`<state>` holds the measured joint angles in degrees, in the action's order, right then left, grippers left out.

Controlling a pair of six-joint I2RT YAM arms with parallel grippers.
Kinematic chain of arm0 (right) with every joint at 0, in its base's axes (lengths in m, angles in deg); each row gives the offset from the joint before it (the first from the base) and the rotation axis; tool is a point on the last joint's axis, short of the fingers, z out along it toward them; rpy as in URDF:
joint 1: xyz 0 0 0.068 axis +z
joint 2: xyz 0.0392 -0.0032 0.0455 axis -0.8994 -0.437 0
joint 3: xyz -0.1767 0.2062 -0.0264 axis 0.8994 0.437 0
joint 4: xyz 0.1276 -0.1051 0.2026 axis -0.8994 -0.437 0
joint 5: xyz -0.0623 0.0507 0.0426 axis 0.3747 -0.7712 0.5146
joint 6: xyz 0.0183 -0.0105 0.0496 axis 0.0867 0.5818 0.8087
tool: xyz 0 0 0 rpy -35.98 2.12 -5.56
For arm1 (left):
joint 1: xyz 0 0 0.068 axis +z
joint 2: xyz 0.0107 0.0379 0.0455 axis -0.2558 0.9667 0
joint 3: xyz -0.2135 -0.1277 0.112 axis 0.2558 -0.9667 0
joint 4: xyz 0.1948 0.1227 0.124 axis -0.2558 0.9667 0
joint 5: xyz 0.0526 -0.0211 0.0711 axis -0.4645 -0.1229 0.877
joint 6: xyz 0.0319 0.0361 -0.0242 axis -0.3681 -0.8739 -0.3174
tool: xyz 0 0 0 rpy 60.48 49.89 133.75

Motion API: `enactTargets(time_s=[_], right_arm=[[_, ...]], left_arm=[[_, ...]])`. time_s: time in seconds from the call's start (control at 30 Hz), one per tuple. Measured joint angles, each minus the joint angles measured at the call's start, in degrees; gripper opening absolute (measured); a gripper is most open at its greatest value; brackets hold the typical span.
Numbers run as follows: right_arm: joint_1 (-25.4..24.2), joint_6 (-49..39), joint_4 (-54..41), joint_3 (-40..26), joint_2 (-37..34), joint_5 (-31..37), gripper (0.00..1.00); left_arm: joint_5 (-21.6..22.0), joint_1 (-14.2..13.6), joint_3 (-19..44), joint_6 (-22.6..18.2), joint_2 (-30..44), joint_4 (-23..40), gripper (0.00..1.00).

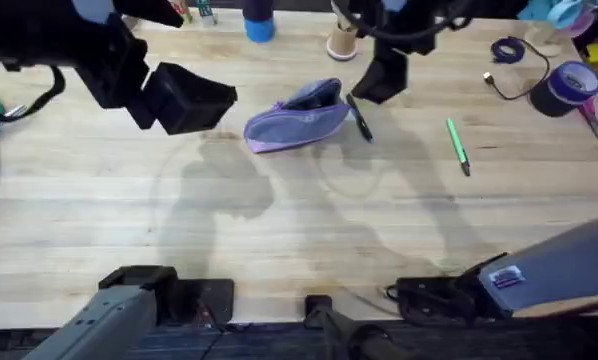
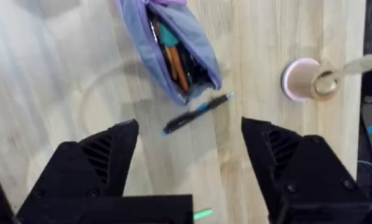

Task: Unzip the bag, pick up the pens from the table one at a time and place them inside, then zip the bag closed.

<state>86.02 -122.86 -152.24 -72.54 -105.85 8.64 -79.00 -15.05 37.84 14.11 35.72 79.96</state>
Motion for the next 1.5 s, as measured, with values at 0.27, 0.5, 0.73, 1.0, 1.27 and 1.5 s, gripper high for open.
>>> enactTargets(time_s=[0.27,0.5,0.73,1.0,1.27,1.5], right_arm=[[-3.3,7.8,-0.9,0.0,5.1,0.0,0.996],[-7.7,28.2,-1.1,0.0,5.7,2.4,0.996],[-9.1,41.7,-2.7,0.0,5.7,5.0,0.996],[-9.1,44.9,-2.7,0.0,5.7,5.0,0.996],[-9.1,45.9,-2.2,0.0,5.7,6.8,0.996],[-14.3,52.4,-3.0,0.0,5.7,17.8,0.996]], left_arm=[[0.0,0.0,0.0,0.0,0.0,-0.1,0.994],[0.0,0.0,0.0,0.0,0.0,-0.1,0.993],[0.0,0.0,0.0,0.0,0.0,-0.1,0.994],[0.0,0.0,0.0,0.0,0.0,-0.1,0.993],[0.0,0.0,0.0,0.0,0.0,-0.1,0.994],[0.0,0.0,0.0,0.0,0.0,-0.1,0.994]])
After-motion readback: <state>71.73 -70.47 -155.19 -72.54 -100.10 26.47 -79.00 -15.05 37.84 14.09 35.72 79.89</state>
